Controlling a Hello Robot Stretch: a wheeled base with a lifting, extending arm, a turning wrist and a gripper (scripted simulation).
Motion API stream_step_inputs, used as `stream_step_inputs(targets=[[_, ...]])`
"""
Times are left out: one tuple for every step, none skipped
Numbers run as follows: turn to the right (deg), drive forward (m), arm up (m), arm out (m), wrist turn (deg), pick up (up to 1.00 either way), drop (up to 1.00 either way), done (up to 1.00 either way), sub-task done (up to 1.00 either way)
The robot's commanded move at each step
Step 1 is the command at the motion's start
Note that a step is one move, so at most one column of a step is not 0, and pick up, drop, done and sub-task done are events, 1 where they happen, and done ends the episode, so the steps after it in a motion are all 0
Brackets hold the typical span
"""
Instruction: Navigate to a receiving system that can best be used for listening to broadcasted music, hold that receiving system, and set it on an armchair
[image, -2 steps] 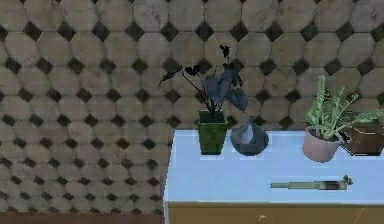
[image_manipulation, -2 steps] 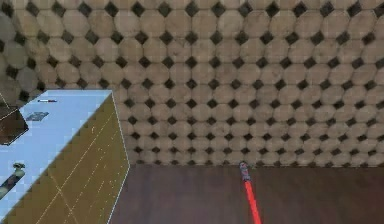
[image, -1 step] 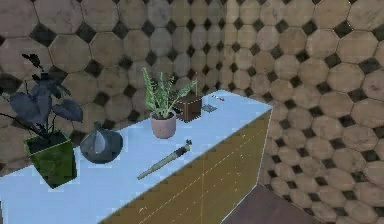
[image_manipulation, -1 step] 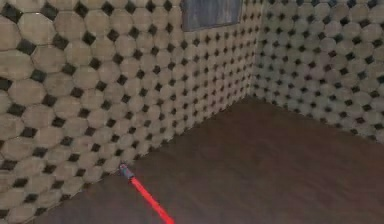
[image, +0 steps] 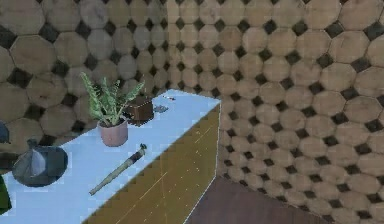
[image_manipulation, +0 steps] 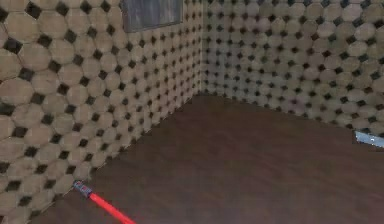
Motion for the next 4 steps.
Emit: stream_step_inputs(targets=[[0.0, 0.55, 0.00, 0.00, 0.0, 0.00, 0.00, 0.00, 0.00], [-45.0, 0.00, 0.00, 0.00, 0.0, 0.00, 0.00, 0.00, 0.00], [-45.0, 0.00, 0.00, 0.00, 0.0, 0.00, 0.00, 0.00, 0.00], [-27.0, 0.00, 0.00, 0.00, 0.0, 0.00, 0.00, 0.00, 0.00]])
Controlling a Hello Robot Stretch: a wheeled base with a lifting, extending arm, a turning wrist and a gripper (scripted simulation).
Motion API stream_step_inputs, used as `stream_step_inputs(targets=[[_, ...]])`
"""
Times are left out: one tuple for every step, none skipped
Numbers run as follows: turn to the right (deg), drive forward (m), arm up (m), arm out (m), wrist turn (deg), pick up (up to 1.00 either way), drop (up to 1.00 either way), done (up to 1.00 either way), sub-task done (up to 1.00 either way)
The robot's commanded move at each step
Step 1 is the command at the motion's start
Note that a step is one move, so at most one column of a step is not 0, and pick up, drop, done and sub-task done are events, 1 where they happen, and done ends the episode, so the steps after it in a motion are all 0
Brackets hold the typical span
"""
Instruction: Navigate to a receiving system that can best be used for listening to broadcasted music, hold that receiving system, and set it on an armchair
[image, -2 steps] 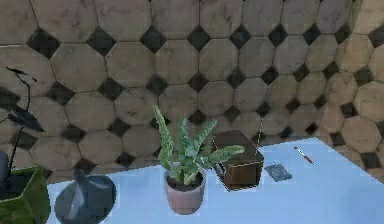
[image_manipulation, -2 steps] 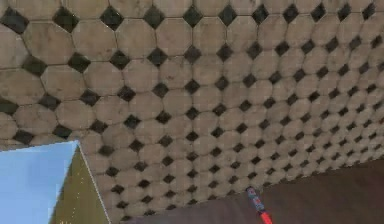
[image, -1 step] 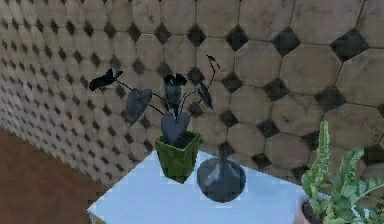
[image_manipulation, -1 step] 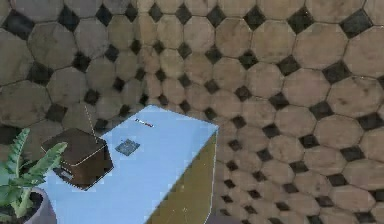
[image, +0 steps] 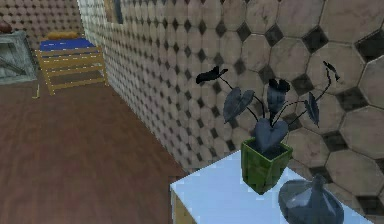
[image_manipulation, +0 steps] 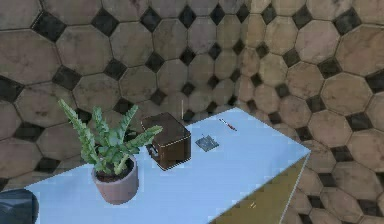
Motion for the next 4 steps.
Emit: stream_step_inputs(targets=[[0.0, 0.00, 0.50, 0.00, 0.0, 0.00, 0.00, 0.00, 0.00], [0.0, 0.00, 0.38, 0.00, 0.0, 0.00, 0.00, 0.00, 0.00], [0.0, 0.00, 0.00, 0.30, 0.0, 0.00, 0.00, 0.00, 0.00], [0.0, 0.00, 0.00, 0.00, 45.0, 0.00, 0.00, 0.00, 0.00]])
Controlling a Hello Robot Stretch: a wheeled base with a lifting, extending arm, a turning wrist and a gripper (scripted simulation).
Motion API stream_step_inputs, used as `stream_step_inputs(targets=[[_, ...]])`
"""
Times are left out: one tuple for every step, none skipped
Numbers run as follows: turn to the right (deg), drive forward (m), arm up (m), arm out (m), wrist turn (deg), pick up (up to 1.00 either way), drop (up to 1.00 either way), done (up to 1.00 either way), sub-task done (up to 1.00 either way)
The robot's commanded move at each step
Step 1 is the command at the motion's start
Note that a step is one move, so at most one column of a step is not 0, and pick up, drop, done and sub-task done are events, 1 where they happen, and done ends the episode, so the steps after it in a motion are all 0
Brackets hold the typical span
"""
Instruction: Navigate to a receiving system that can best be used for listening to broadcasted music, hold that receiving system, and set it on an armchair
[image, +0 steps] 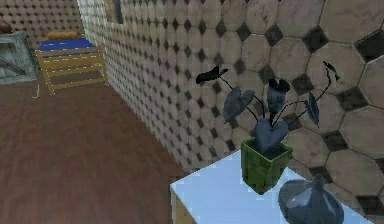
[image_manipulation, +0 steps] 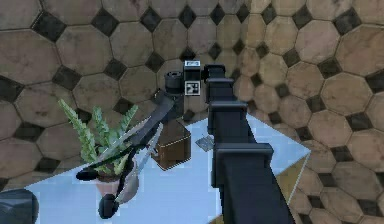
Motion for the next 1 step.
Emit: stream_step_inputs(targets=[[0.0, 0.00, 0.00, 0.00, 45.0, 0.00, 0.00, 0.00, 0.00]])
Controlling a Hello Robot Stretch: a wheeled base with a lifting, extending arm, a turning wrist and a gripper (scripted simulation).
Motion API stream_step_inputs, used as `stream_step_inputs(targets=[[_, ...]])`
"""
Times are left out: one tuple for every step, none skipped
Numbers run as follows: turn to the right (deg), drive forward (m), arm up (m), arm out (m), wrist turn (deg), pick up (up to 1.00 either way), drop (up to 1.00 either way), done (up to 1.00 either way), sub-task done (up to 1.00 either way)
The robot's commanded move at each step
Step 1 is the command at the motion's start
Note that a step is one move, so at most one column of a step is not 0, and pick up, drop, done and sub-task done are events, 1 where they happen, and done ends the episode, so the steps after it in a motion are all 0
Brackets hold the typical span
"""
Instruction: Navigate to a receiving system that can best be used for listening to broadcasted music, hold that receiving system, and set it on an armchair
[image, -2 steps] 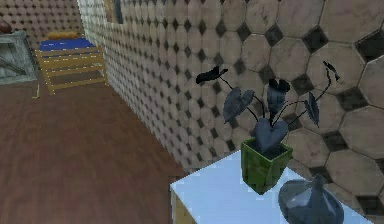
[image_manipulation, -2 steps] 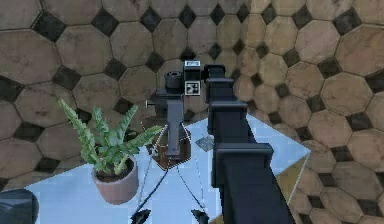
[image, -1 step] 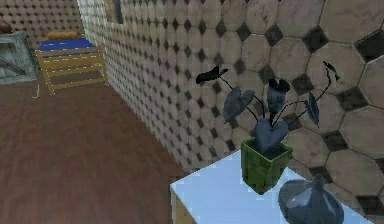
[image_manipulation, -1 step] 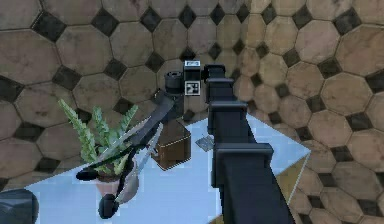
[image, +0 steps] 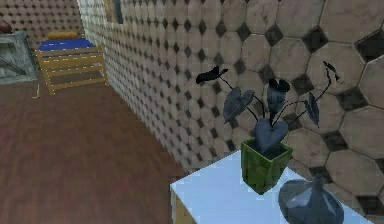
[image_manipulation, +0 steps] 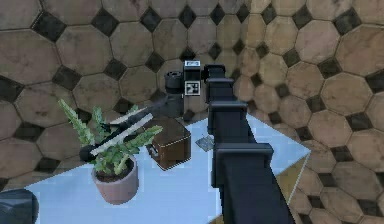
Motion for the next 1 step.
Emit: stream_step_inputs(targets=[[0.0, 0.00, 0.00, 0.00, 45.0, 0.00, 0.00, 0.00, 0.00]])
